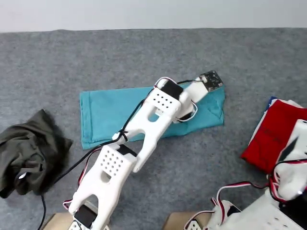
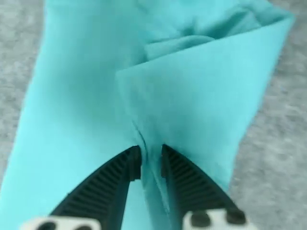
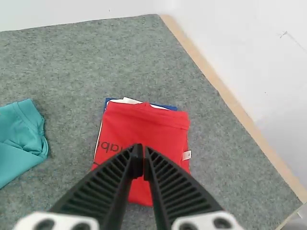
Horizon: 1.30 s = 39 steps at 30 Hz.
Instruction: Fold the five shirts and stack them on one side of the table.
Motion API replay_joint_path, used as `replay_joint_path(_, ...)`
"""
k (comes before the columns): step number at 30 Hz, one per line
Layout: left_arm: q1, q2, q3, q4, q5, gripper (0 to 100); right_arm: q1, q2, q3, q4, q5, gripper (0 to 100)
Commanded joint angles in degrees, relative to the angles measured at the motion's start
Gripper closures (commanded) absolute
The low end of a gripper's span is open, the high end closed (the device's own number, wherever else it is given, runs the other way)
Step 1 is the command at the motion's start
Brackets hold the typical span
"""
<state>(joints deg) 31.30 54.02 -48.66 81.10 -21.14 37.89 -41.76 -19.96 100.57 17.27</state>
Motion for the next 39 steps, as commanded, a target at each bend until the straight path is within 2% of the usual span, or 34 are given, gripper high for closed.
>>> replay_joint_path(1, -1.67, -1.23, -2.51, -1.49, 0.44, 90, 0.66, -0.31, 0.26, 2.24, 0.26, 98.9)
replay_joint_path(4, -2.90, -0.79, -5.67, -0.97, 0.44, 86, 0.57, -0.48, 0.26, 2.33, 0.26, 98.9)
replay_joint_path(8, -3.52, -1.14, -8.22, -0.26, 0.26, 85, 0.57, -0.57, 0.26, 2.33, 0.26, 98.9)
replay_joint_path(10, -3.16, -1.32, -11.03, 2.99, 0.09, 85, 0.57, -0.57, 0.26, 2.33, 0.26, 98.9)
replay_joint_path(16, 1.58, -1.05, -24.48, 19.69, 0.26, 85, 0.57, -0.57, 0.26, 2.33, 0.26, 98.9)
replay_joint_path(19, 3.43, -1.41, -25.10, 19.60, 0.53, 90, 0.57, -0.57, 0.26, 2.33, 0.26, 98.9)
replay_joint_path(22, 6.15, -2.02, -20.97, 19.60, 0.53, 92, 0.57, -0.57, 0.26, 2.33, 0.26, 98.9)
replay_joint_path(30, 15.03, -9.32, 1.98, 19.43, 0.18, 85, 0.75, -0.57, 0.26, 2.33, 0.53, 98.9)
replay_joint_path(34, 15.82, -10.37, 7.60, 19.16, -1.14, 85, 0.75, -0.22, 0.26, 2.33, 0.44, 98.9)
replay_joint_path(39, 13.89, -8.62, 7.52, 16.26, -1.85, 85, 0.66, -0.22, 0.26, 2.33, 0.26, 98.9)
